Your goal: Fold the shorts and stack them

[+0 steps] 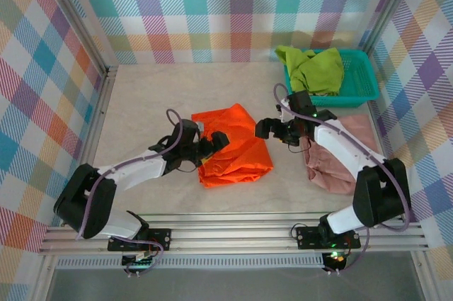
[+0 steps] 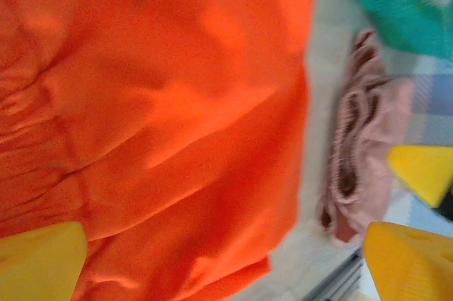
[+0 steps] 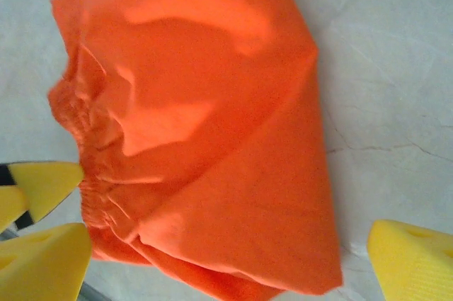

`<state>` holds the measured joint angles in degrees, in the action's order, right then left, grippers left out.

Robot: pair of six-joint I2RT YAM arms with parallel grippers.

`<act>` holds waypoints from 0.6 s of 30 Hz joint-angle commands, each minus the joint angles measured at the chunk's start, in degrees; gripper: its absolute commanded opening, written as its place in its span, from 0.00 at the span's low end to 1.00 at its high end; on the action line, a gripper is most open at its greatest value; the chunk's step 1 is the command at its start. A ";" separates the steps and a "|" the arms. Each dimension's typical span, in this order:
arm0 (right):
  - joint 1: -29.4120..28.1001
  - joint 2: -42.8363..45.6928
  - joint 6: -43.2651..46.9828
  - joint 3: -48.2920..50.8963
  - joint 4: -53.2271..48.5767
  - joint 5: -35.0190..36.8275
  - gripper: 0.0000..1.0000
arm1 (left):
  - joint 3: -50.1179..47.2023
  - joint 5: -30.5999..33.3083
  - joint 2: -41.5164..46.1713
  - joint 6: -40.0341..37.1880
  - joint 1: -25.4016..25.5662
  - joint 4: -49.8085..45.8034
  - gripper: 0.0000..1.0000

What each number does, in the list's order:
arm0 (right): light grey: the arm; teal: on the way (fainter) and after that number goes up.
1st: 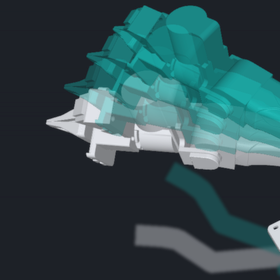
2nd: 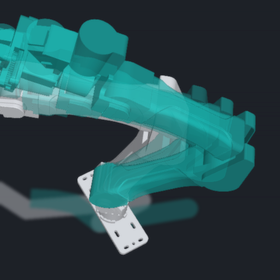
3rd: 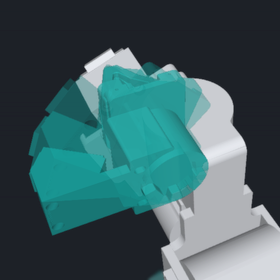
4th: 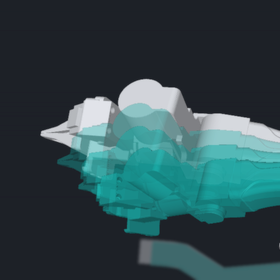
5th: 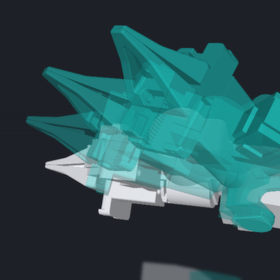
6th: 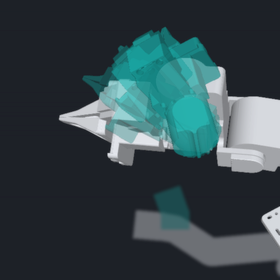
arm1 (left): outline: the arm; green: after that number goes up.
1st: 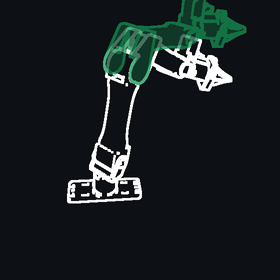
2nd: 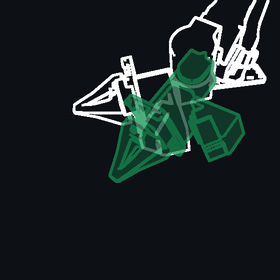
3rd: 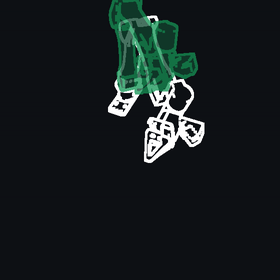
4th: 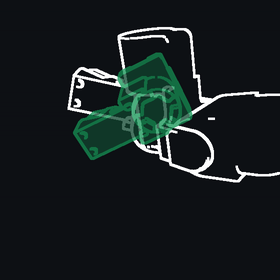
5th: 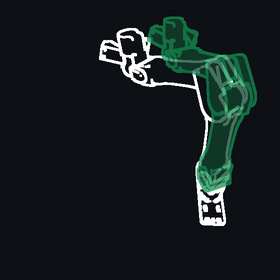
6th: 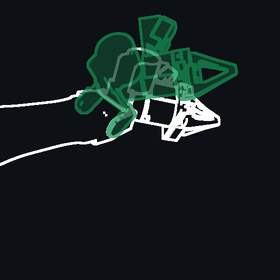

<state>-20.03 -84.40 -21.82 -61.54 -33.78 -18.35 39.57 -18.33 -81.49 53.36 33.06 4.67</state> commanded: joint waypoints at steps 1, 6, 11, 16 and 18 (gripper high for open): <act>0.72 -3.26 9.50 -3.98 -4.84 -6.26 1.00 | -1.87 2.68 -1.05 -1.14 0.36 0.39 1.00; 0.88 -9.56 14.66 -8.03 -8.32 -6.75 0.98 | -2.89 2.05 -2.91 -8.35 -2.41 -6.56 1.00; 0.92 -15.11 16.09 -10.19 -7.07 -10.85 0.94 | -5.20 -0.32 -2.93 -14.07 -7.82 -10.62 1.00; 0.96 -20.64 14.55 -11.92 -3.92 -14.34 0.88 | -5.21 1.20 -1.64 -17.66 -8.80 -14.60 1.00; 0.90 -22.15 13.44 -11.81 -2.03 -14.90 0.85 | -4.97 0.52 -2.02 -17.86 -8.82 -14.62 1.00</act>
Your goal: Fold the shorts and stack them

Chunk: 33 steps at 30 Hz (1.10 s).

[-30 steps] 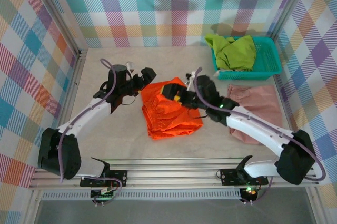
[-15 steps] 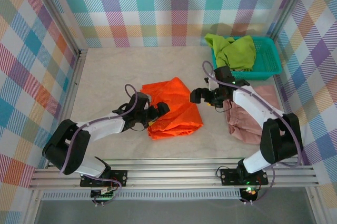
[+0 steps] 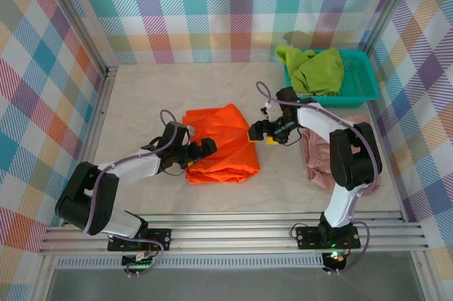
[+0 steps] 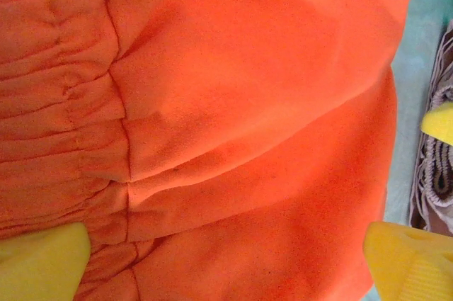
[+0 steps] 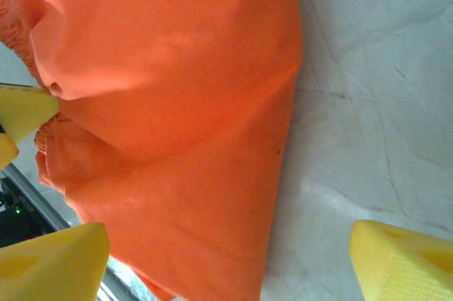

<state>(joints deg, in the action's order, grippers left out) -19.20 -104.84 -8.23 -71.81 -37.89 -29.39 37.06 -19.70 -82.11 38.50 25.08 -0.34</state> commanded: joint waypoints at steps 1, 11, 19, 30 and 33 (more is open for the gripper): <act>-0.01 -2.52 -0.50 -1.50 2.92 -4.10 0.84 | -2.43 1.69 -1.61 -3.04 -0.82 -9.43 1.00; -0.22 -8.28 -4.40 -4.00 8.17 -3.65 0.71 | -3.09 2.24 -1.42 -3.01 -0.82 -8.76 1.00; -1.51 -11.50 -5.25 -7.46 7.49 -2.06 0.65 | -2.19 1.77 -2.34 -2.21 -0.84 -8.03 1.00; -4.22 -13.54 -5.92 -8.87 7.39 -2.41 0.60 | -2.52 1.95 -2.44 -2.02 -0.83 -7.72 1.00; -4.81 -13.86 -6.32 -8.87 7.59 -2.52 0.59 | -2.44 1.95 -2.47 -2.01 -0.84 -7.57 1.00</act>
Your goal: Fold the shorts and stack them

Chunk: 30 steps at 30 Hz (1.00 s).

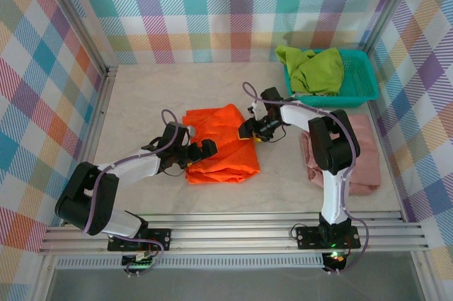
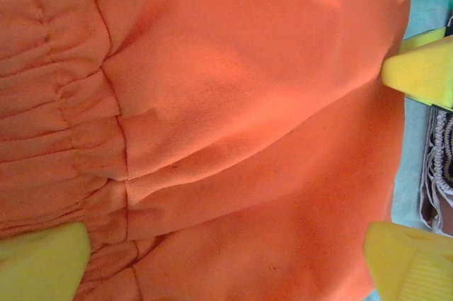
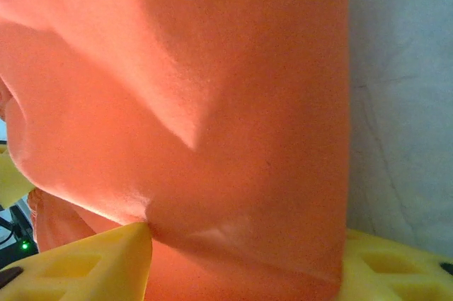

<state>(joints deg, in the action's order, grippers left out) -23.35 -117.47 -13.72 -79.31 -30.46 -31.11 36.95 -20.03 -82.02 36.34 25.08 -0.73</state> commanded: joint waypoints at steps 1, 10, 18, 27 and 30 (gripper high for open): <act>-0.94 -1.34 -1.00 -1.34 0.29 -0.90 0.59 | -2.24 2.28 -2.54 0.18 -0.86 -7.25 1.00; -2.69 -2.18 -2.80 -0.85 2.38 -2.12 0.48 | -2.06 2.19 -2.63 0.53 -0.88 -6.83 1.00; -3.97 -1.43 -2.07 -1.98 -0.50 2.92 0.10 | -2.06 2.60 1.46 2.74 -0.87 -5.47 1.00; -4.38 9.89 1.98 -1.79 -15.05 18.74 0.00 | 0.33 8.07 15.08 3.60 -0.84 -10.67 1.00; -4.42 14.06 4.26 -2.28 -21.01 23.81 0.00 | 0.43 7.84 15.80 3.91 -0.84 -10.64 1.00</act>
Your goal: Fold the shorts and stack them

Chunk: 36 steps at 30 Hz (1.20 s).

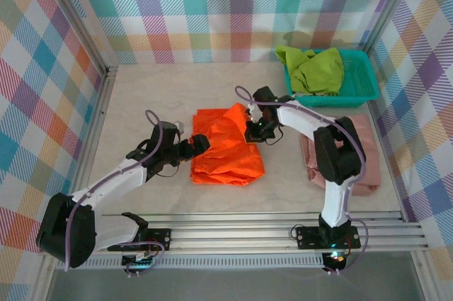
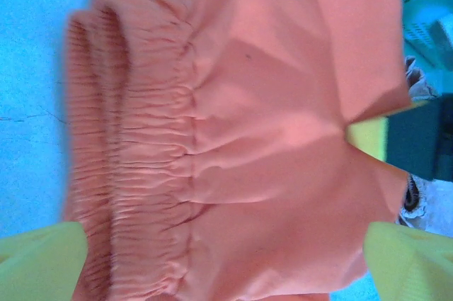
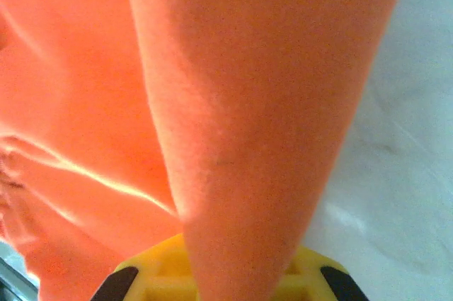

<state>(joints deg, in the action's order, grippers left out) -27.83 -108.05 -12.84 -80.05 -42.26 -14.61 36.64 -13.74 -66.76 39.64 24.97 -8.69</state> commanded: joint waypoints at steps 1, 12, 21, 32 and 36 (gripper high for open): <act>0.06 5.84 4.18 -1.91 -11.03 9.56 0.00 | 0.71 1.55 0.45 0.74 -0.76 -2.44 1.00; 1.50 11.26 9.63 -7.51 -28.83 27.58 0.00 | -0.06 0.52 -0.68 2.64 -0.71 1.63 1.00; 4.60 13.94 12.47 -11.62 -34.83 33.75 0.00 | 0.05 -0.41 -1.88 3.49 -0.73 3.31 1.00; 7.13 14.99 13.99 -15.22 -40.52 40.16 0.00 | -0.08 -0.31 -2.53 3.82 -0.74 4.20 1.00; 8.43 15.60 14.11 -16.46 -41.56 41.55 0.00 | 0.01 -0.50 -2.96 4.02 -0.77 4.64 1.00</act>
<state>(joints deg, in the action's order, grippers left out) -20.34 -94.48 0.56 -93.78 -80.79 23.92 36.64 -13.50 -69.28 42.89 24.97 -5.67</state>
